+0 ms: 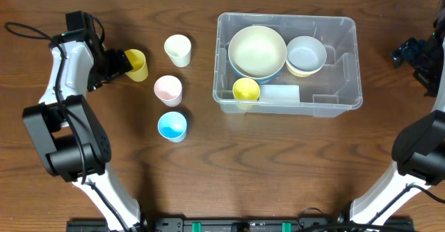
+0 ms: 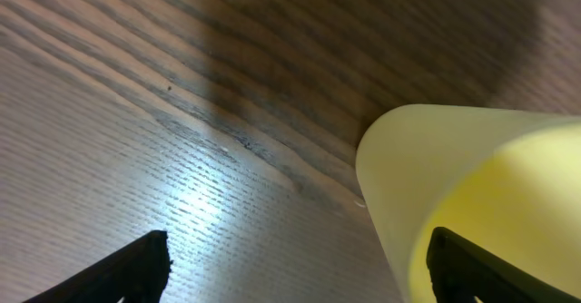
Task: Pack container
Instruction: 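Move the left gripper back to the second yellow cup and grasp it, then lift the second yellow cup and carry it over the container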
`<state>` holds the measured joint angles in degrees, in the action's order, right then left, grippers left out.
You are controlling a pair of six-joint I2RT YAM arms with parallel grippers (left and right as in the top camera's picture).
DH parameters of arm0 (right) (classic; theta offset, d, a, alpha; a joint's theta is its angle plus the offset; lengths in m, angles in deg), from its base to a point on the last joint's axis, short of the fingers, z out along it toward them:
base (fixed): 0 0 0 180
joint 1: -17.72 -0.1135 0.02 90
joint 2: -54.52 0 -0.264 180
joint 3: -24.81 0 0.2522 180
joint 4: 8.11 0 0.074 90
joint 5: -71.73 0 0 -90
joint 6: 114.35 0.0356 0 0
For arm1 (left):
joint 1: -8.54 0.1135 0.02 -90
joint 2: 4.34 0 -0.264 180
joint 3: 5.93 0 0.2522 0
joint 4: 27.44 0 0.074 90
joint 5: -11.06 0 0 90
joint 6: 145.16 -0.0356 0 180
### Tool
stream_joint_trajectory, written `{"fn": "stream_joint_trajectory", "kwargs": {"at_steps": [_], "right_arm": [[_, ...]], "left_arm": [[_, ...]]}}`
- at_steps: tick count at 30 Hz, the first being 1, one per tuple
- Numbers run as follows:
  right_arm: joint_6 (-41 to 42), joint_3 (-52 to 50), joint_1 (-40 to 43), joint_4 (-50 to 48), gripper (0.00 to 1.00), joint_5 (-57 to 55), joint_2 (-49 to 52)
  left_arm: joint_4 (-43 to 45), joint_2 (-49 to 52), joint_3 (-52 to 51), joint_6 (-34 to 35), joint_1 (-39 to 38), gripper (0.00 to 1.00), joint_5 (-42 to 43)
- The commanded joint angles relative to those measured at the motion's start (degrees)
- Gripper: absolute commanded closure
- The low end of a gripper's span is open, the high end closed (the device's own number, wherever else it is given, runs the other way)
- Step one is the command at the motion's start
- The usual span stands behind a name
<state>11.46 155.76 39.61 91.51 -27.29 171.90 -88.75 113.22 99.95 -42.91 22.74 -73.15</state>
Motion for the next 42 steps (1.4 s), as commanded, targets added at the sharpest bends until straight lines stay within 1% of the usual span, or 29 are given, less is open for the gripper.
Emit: {"fn": "stream_joint_trajectory", "kwargs": {"at_steps": [1,2,3,6,7,10,15,20,24,29,32,35,39,42], "right_arm": [[1.0,-0.2,-0.2,0.0,0.01,-0.6,-0.1],[1.0,-0.2,-0.2,0.0,0.01,-0.6,-0.1],[1.0,-0.2,-0.2,0.0,0.01,-0.6,-0.1],[1.0,-0.2,-0.2,0.0,0.01,-0.6,-0.1],[1.0,-0.2,-0.2,0.0,0.01,-0.6,-0.1],[1.0,-0.2,-0.2,0.0,0.01,-0.6,-0.1],[1.0,-0.2,-0.2,0.0,0.01,-0.6,-0.1],[1.0,-0.2,-0.2,0.0,0.01,-0.6,-0.1],[1.0,-0.2,-0.2,0.0,0.01,-0.6,-0.1],[1.0,-0.2,-0.2,0.0,0.01,-0.6,-0.1],[1.0,-0.2,-0.2,0.0,0.01,-0.6,-0.1],[1.0,-0.2,-0.2,0.0,0.01,-0.6,-0.1],[1.0,-0.2,-0.2,0.0,0.01,-0.6,-0.1],[1.0,-0.2,-0.2,0.0,0.01,-0.6,-0.1]], "left_arm": [[0.0,2.1,-0.3,0.3,0.2,0.12,-0.5],[0.0,2.5,-0.3,0.3,0.2,0.13,-0.5],[0.0,2.9,-0.3,0.3,0.2,0.19,-0.4],[0.2,3.3,-0.3,0.3,0.2,0.59,-0.5],[0.3,3.2,-0.3,0.3,0.3,0.69,-0.5],[0.5,3.2,0.1,0.3,0.3,0.94,-0.5],[-0.6,2.1,1.4,0.3,0.3,0.94,-0.4],[-2.3,-3.5,3.2,0.3,0.3,0.94,-0.4],[-3.8,-11.8,4.2,0.2,0.1,0.94,3.8],[-4.0,-24.3,4.2,-3.1,-2.0,0.94,11.0],[-4.1,-30.9,4.2,-6.1,-6.2,0.94,12.9],[-4.0,-35.1,4.2,-7.8,-13.8,0.94,12.8],[-3.8,-35.0,4.1,-11.4,-24.8,0.94,12.5],[-3.8,-32.6,4.1,-11.6,-31.8,0.94,8.7]]}}
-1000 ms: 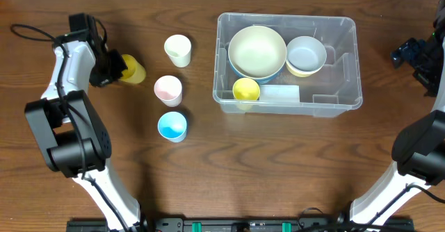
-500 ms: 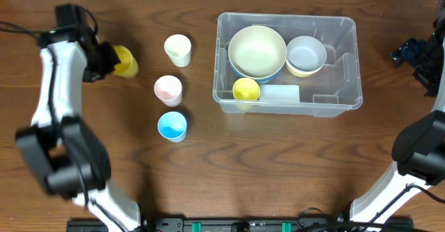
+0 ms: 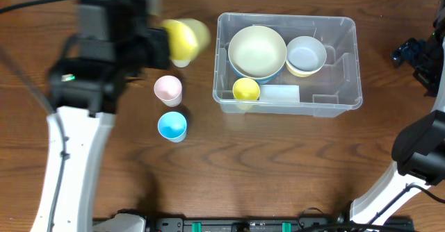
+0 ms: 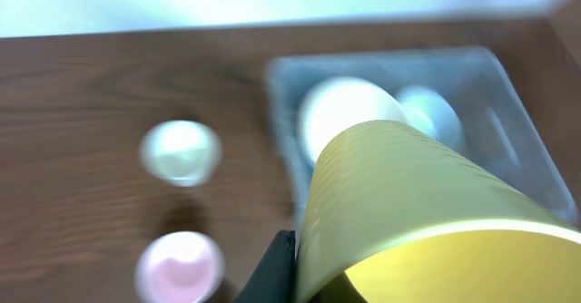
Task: Pack container
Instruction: 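Lift the second yellow cup and carry it over the container, then lower the yellow cup into the first yellow cup and release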
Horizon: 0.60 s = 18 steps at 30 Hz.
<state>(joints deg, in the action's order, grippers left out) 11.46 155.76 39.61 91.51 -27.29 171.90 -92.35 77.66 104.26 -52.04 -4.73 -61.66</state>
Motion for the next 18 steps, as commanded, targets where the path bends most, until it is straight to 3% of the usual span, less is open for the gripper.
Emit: {"fn": "stream_joint_trajectory", "kwargs": {"at_steps": [1,7,18], "right_arm": [[1.0,-0.2,-0.2,0.0,0.01,-0.6,-0.1],[1.0,-0.2,-0.2,0.0,0.01,-0.6,-0.1],[1.0,-0.2,-0.2,0.0,0.01,-0.6,-0.1]], "left_arm": [[-0.2,3.8,-0.2,-2.5,-5.9,0.94,-4.4],[-0.2,10.4,-0.2,-3.5,-12.2,0.94,-7.9],[-2.6,19.1,-0.2,-3.5,-13.0,0.94,-7.8]]}}
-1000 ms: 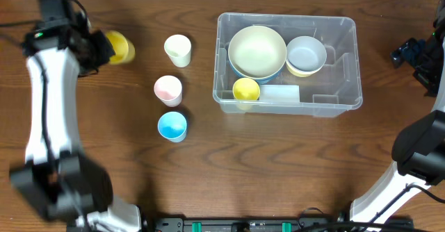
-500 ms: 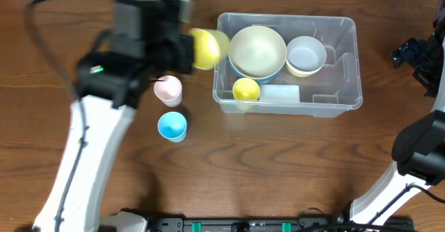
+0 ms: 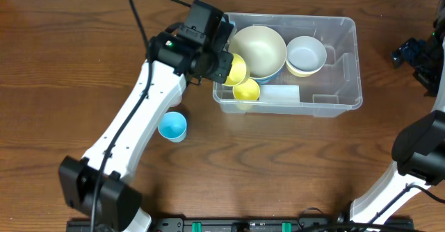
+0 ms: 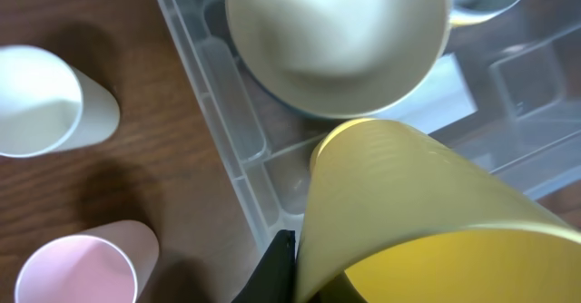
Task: Pack container
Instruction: 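Lower the yellow cup into the first yellow cup and release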
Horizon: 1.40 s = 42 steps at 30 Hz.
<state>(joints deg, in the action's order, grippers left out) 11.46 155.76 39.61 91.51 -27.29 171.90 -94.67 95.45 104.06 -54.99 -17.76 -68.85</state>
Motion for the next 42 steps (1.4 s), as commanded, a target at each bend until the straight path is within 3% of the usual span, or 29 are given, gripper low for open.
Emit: {"fn": "stream_joint_trajectory", "kwargs": {"at_steps": [1,42], "right_arm": [[1.0,-0.2,-0.2,0.0,0.01,-0.6,-0.1],[1.0,-0.2,-0.2,0.0,0.01,-0.6,-0.1]], "left_arm": [[-0.2,1.9,0.0,-0.6,0.1,0.94,-0.7],[-1.0,7.6,-0.5,-1.7,-1.4,0.94,2.8]]}}
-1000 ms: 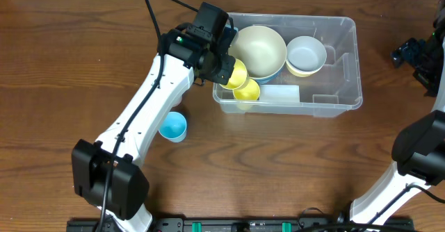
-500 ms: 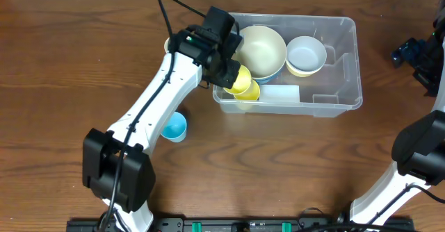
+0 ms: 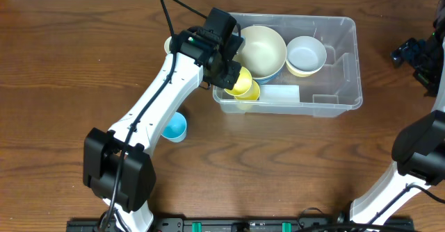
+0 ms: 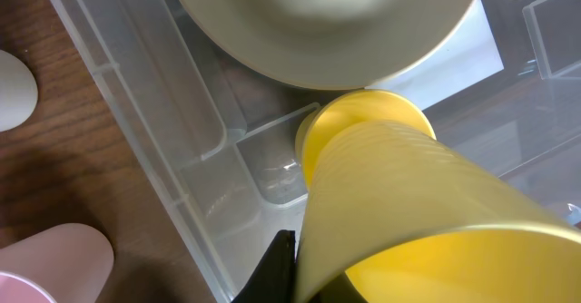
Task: Pack container
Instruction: 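Lower the yellow cup into the first yellow cup and release, then move the left gripper to the pink cup and grasp it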
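My left gripper (image 3: 233, 72) is shut on the wall of a yellow cup (image 4: 427, 221), held tilted inside the left end of the clear plastic container (image 3: 288, 17). The held cup hangs just over a second yellow cup (image 4: 363, 122) that stands in the container's front left corner; I cannot tell if they touch. One black finger (image 4: 275, 268) shows outside the cup wall, the other is hidden. My right gripper (image 3: 416, 53) sits at the far right edge of the table, away from everything.
The container also holds a large cream bowl (image 3: 257, 49), a small grey bowl nested in a yellow one (image 3: 306, 54) and a white flat piece (image 3: 281, 93). A blue cup (image 3: 174, 126), a pink cup (image 4: 50, 262) and a white cup (image 4: 13, 90) stand left of the container.
The held yellow cup has gone from the container's left wall beside the cream bowl to lower and further in, right over the yellow cup standing in the corner. The right arm has not moved.
My left gripper was open around a yellow cup lying at the far left of the table. Then it held that cup high near the white cup. Then the cup was at the container's left end, and now it is over the other yellow cup inside.
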`<state>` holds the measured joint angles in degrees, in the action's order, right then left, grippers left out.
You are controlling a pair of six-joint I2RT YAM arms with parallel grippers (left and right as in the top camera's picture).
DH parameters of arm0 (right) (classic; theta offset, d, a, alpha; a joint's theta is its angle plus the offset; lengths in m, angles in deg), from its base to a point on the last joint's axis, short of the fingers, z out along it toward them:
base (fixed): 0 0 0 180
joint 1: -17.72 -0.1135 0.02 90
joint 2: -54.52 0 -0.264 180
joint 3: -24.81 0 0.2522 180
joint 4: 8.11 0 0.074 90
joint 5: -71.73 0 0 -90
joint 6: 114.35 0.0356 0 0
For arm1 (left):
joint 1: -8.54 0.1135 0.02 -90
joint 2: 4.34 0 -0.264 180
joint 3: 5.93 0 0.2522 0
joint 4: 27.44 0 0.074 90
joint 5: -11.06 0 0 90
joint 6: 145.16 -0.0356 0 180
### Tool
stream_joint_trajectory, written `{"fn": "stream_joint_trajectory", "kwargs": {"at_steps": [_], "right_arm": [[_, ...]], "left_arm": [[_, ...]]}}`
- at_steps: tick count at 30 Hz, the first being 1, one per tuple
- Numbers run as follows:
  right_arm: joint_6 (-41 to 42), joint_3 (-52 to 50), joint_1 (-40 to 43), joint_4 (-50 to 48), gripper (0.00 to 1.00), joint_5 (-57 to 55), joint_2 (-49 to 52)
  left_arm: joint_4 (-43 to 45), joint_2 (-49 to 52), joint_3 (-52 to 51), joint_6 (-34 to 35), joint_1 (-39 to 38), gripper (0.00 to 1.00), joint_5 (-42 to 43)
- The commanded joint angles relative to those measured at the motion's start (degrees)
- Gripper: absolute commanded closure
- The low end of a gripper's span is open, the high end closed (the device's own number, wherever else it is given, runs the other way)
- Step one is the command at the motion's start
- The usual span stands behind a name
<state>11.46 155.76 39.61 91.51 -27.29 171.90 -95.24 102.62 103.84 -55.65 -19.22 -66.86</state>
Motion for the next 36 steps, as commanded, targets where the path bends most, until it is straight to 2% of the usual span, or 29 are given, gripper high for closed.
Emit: {"fn": "stream_joint_trajectory", "kwargs": {"at_steps": [1,15,16,18,19,27,33,35,36], "right_arm": [[1.0,-0.2,-0.2,0.0,0.01,-0.6,-0.1],[1.0,-0.2,-0.2,0.0,0.01,-0.6,-0.1],[1.0,-0.2,-0.2,0.0,0.01,-0.6,-0.1],[1.0,-0.2,-0.2,0.0,0.01,-0.6,-0.1],[1.0,-0.2,-0.2,0.0,0.01,-0.6,-0.1],[1.0,-0.2,-0.2,0.0,0.01,-0.6,-0.1],[1.0,-0.2,-0.2,0.0,0.01,-0.6,-0.1],[1.0,-0.2,-0.2,0.0,0.01,-0.6,-0.1],[1.0,-0.2,-0.2,0.0,0.01,-0.6,-0.1]], "left_arm": [[-0.7,0.4,-0.3,-1.0,0.0,0.94,0.8],[-1.4,0.4,-0.3,-2.5,-1.2,0.93,0.8],[-1.4,0.4,-0.3,-2.5,-1.2,0.93,0.8],[-1.4,0.4,-0.3,-2.5,-1.2,0.84,0.8],[-1.4,0.4,-0.3,-2.5,-1.2,0.83,0.7],[-1.1,0.4,-0.3,-2.5,-1.2,0.83,0.7],[-0.4,-1.0,1.7,-2.5,-0.1,0.54,0.0],[-0.5,-3.0,2.6,-2.5,1.2,0.50,-1.3],[-0.7,-4.1,2.8,-2.4,2.0,0.42,-2.7]]}}
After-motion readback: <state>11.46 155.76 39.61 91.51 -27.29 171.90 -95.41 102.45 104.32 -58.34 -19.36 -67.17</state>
